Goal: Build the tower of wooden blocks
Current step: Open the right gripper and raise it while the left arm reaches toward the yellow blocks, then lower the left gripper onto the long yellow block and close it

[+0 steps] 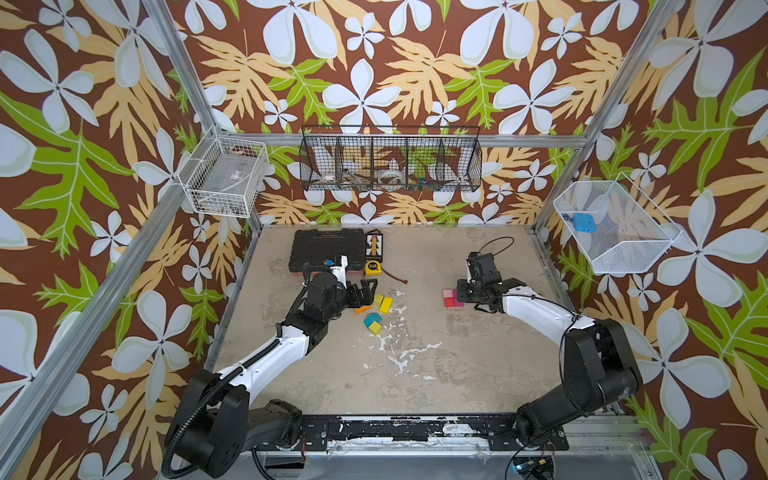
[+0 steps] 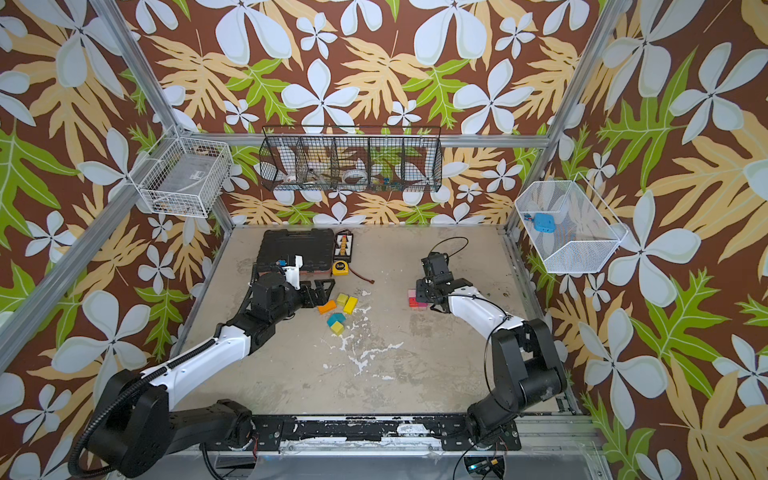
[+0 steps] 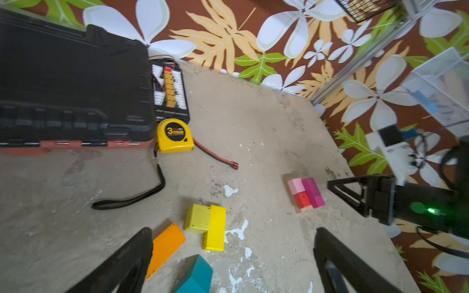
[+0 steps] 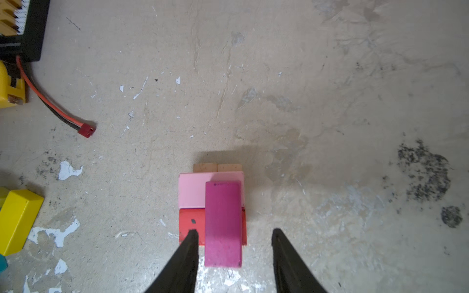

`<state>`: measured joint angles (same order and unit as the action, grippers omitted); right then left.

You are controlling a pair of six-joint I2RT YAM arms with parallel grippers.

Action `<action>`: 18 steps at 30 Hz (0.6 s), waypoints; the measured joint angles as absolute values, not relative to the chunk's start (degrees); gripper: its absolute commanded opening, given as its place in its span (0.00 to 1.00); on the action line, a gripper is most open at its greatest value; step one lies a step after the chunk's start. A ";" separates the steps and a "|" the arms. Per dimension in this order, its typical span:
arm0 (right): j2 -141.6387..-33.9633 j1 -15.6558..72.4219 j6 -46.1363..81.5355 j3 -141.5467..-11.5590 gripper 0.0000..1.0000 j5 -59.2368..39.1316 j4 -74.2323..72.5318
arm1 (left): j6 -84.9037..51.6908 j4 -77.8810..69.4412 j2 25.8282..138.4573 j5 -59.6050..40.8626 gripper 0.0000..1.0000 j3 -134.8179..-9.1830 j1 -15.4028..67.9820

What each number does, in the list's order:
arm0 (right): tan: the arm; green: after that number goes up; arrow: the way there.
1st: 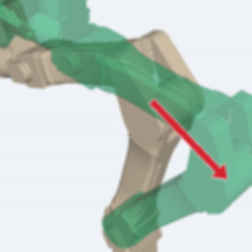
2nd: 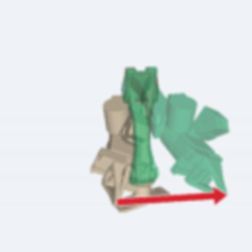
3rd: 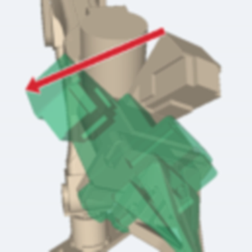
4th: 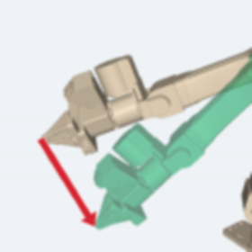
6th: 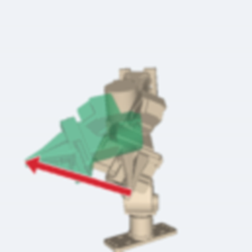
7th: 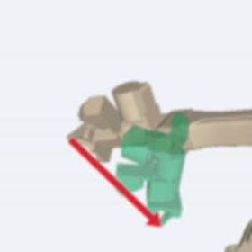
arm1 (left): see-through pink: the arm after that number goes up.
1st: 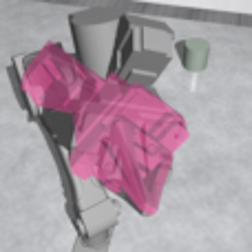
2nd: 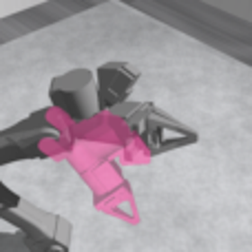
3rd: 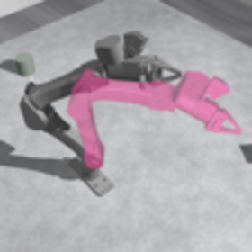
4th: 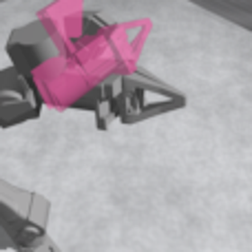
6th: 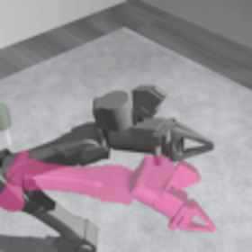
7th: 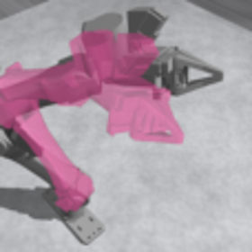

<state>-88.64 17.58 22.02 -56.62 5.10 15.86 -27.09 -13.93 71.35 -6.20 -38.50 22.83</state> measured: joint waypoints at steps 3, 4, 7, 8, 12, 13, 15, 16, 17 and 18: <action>-85.19 17.58 22.33 -54.50 0.53 6.11 14.59 | -26.92 -11.33 71.48 -3.53 1.00 -38.70 22.87; -84.14 17.58 22.33 -53.93 0.54 6.39 14.24 | -26.92 -10.81 71.83 -2.87 1.00 -38.81 23.11; -82.24 17.58 22.50 -52.71 0.55 7.31 13.30 | -26.04 -8.58 74.28 -0.36 0.94 -40.73 25.80; -81.97 17.58 22.52 -52.58 0.54 7.53 13.21 | -25.34 -7.92 75.40 -0.19 0.90 -41.78 27.09; -82.24 17.58 22.57 -52.66 0.52 7.92 12.91 | -23.70 -5.19 82.78 2.52 0.78 -47.79 32.18; -82.54 17.58 22.61 -52.77 0.52 7.94 12.91 | -23.51 -4.32 84.93 2.98 0.75 -49.15 32.95; -83.15 17.61 22.70 -52.99 0.51 7.99 12.93 | -23.22 -2.96 87.99 3.25 0.69 -50.54 33.56; -83.42 17.61 22.70 -53.12 0.50 8.01 12.97 | -23.18 -2.28 89.65 3.25 0.66 -51.24 33.78; -83.61 17.61 22.70 -53.34 0.49 8.03 13.13 | -23.22 -1.58 91.15 3.16 0.62 -51.90 33.91; -83.81 17.61 22.72 -53.60 0.49 8.10 13.13 | -23.33 -0.86 92.64 3.11 0.59 -52.64 34.00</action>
<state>-83.81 17.61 22.72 -53.60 8.10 13.13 -23.33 -0.86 92.64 3.11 -52.64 34.00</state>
